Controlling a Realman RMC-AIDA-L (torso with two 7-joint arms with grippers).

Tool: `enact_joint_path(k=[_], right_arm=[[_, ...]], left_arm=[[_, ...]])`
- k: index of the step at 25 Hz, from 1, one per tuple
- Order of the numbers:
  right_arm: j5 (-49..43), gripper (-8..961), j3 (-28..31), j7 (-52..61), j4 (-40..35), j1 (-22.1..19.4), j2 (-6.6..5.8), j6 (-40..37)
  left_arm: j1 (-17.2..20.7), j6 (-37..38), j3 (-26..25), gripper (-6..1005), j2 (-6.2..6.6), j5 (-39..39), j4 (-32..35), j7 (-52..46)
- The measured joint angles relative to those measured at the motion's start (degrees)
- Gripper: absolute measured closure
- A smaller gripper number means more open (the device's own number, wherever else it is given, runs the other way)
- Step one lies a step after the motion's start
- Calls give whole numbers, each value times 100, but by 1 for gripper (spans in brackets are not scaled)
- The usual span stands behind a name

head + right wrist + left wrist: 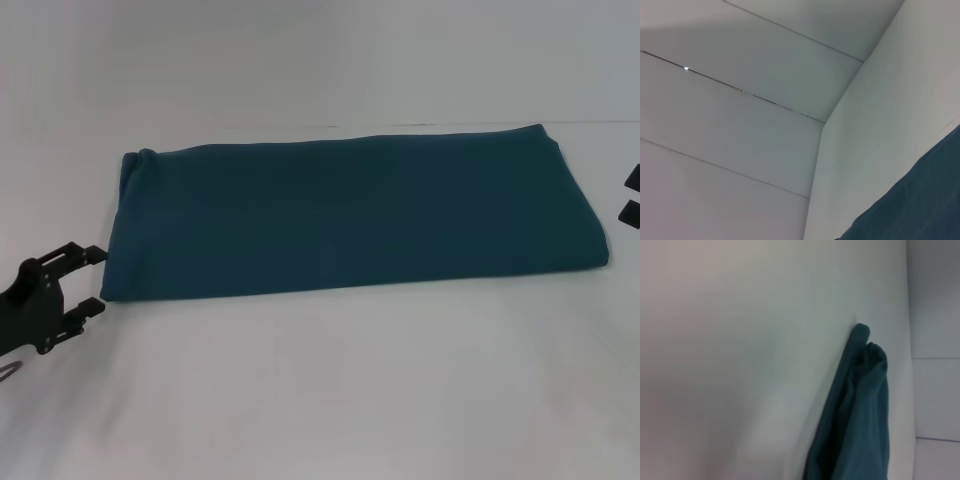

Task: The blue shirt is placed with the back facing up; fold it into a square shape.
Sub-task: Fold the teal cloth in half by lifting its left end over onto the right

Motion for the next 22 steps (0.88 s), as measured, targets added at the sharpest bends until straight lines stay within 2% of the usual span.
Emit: enact_joint_path(k=[22], right_arm=[[21, 212, 8, 0, 72, -29, 8, 97]], left_arm=[[-167, -534, 0, 260, -32, -6, -265, 40]])
